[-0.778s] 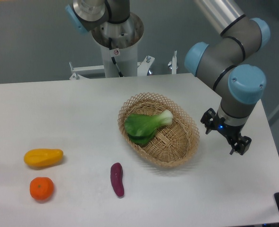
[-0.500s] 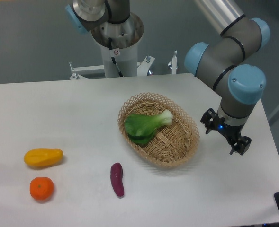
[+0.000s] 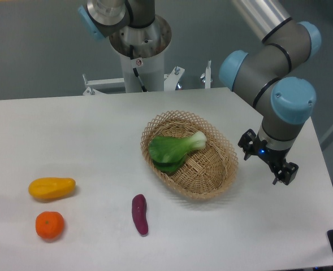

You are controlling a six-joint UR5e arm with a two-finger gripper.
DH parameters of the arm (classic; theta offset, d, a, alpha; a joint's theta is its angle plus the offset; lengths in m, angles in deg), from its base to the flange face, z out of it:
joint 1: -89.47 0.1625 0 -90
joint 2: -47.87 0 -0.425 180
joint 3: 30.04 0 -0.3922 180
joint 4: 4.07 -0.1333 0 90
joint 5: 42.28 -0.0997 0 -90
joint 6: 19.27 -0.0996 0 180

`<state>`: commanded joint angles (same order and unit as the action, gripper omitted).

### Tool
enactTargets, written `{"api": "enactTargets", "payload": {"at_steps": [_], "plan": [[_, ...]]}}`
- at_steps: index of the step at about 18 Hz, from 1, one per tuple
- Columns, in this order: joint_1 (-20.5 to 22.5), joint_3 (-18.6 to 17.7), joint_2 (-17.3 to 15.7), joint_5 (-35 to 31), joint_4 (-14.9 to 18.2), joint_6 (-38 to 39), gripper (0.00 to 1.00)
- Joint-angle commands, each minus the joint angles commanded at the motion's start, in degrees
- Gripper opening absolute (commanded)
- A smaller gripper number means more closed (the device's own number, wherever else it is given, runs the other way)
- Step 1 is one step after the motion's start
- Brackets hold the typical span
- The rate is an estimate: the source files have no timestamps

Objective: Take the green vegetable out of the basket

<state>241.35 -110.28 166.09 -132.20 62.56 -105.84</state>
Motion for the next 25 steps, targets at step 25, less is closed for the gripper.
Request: {"api": "enactTargets", "payload": {"at_steps": [25], "plan": [[-6.0,-28.8,-12.6,0.0,-6.2,-0.3,1.00]]}}
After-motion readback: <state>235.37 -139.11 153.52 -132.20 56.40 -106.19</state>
